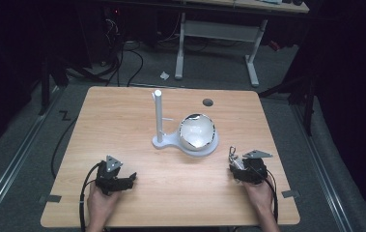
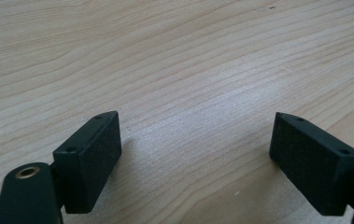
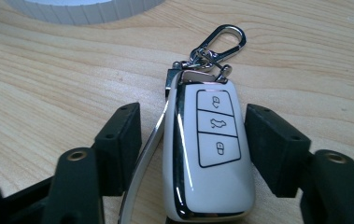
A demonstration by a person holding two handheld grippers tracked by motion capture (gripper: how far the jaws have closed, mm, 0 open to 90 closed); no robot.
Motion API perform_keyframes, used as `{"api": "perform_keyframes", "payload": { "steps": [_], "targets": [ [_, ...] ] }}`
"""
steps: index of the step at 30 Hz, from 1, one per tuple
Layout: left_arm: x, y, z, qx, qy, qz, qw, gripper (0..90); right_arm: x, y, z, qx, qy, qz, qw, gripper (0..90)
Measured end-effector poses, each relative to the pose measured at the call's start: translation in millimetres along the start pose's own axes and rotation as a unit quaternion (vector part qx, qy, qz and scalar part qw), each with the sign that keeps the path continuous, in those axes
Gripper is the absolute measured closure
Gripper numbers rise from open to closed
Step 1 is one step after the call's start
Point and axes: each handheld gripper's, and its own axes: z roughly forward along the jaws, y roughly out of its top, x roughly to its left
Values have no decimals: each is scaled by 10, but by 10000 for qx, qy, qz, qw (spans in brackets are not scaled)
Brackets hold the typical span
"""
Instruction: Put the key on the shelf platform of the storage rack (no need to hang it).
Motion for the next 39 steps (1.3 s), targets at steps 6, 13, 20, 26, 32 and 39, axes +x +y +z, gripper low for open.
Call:
{"api": "perform_keyframes", "payload": {
  "steps": [6, 13, 20, 26, 32, 39],
  "targets": [
    [0, 0, 0, -1, 0, -1, 10000, 171, -13, -12, -24, -37, 29, -32, 10000, 560],
    [0, 0, -1, 4, 3, 0, 10000, 171, -58, -33, -45, -78, 89, 63, 9999, 655],
    [0, 0, 0, -1, -1, 0, 10000, 171, -86, -58, -62, -115, 173, 68, 9998, 718],
    [0, 0, 0, -1, -2, 0, 10000, 171, -99, -60, -129, -270, 252, 62, 9993, 728],
    [0, 0, 0, -2, 0, -1, 10000, 171, -140, -45, -217, -423, 303, 156, 9985, 730],
    [0, 0, -1, 0, -4, 0, 10000, 171, -147, -1, -388, -614, 388, 161, 9972, 730]
  ]
}}
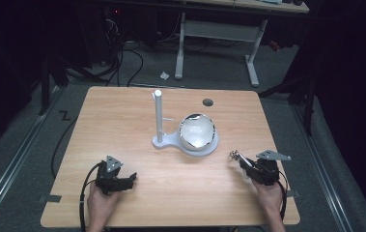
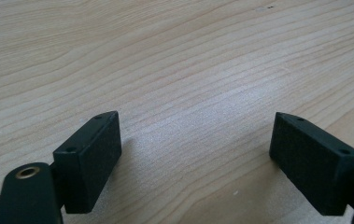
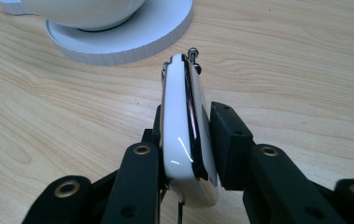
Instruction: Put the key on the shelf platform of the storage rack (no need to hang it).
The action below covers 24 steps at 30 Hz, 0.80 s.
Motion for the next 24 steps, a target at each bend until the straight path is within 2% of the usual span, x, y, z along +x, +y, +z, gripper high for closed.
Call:
{"api": "perform_keyframes", "payload": {
  "steps": [6, 16, 24],
  "targets": [
    [0, 0, 0, 0, -1, 2, 10000, 171, 41, 44, -82, -76, 54, -72, 9999, 730],
    [0, 0, 0, -1, -1, 1, 10000, 171, 151, 163, -215, -277, 300, -214, 9989, 729],
    [-1, 0, 1, -6, 1, -5, 10000, 171, 221, 277, -292, -468, 578, -294, 9968, 728]
  ]
}}
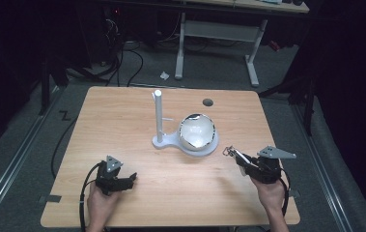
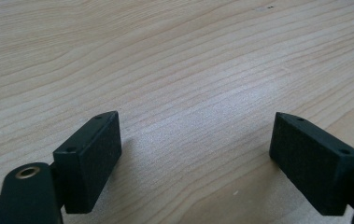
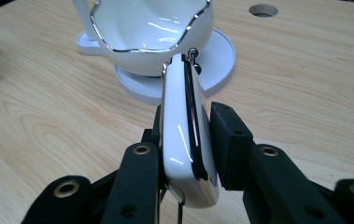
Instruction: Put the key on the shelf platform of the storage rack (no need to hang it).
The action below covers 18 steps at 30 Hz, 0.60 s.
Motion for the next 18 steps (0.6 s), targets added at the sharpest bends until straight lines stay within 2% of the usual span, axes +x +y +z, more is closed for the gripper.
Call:
{"api": "perform_keyframes", "payload": {
  "steps": [10, 15, 18],
  "targets": [
    [0, 0, 0, 2, -4, 4, 10000, 171, 97, 101, 57, 3, 240, -101, 9997, 728],
    [0, 0, 1, 0, 0, 0, 10000, 171, 164, 242, 82, -133, 450, -166, 9988, 728],
    [1, 1, 1, 2, 1, 1, 10000, 171, 199, 298, 97, -124, 503, -236, 9984, 728]
  ]
}}
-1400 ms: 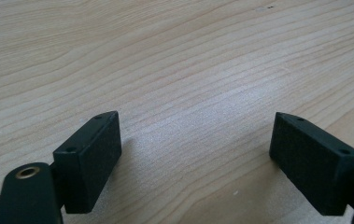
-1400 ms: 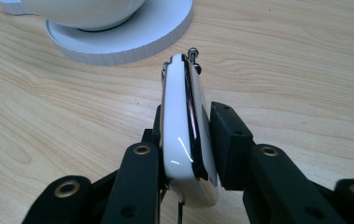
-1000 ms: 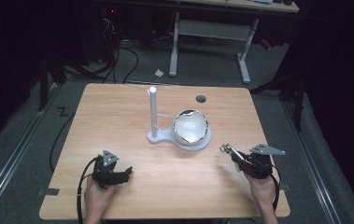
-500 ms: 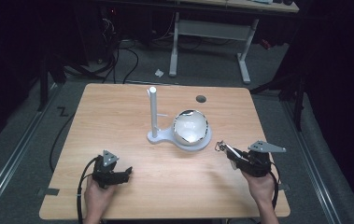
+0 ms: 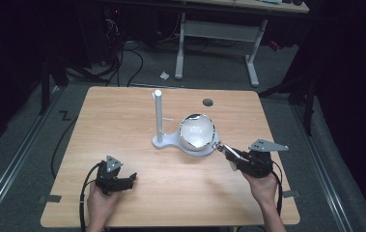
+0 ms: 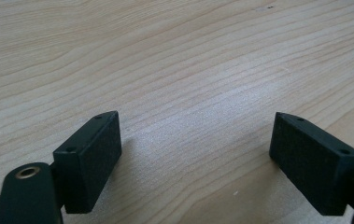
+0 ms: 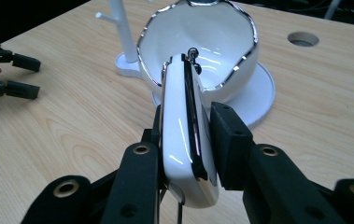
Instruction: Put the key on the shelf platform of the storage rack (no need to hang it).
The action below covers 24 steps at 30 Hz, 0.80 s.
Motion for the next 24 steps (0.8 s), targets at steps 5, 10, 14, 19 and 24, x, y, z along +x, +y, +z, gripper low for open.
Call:
{"api": "perform_keyframes", "payload": {
  "steps": [5, 10, 14, 19, 24],
  "targets": [
    [0, 0, 0, -1, 1, -1, 10000, 171, 47, 112, 69, -16, 117, -114, 9999, 729],
    [0, 0, 0, -2, 0, -1, 10000, 171, 45, 199, 161, 36, 200, -128, 9997, 729],
    [-1, 0, 0, -2, 1, -2, 10000, 171, 28, 280, 239, 46, 256, -112, 9996, 729],
    [-1, -1, 0, -3, 0, -3, 10000, 171, 24, 420, 392, 236, 220, -224, 9992, 729],
    [-1, -1, -1, -2, -2, -2, 10000, 171, 27, 500, 487, 242, 258, -243, 9991, 729]
  ]
}}
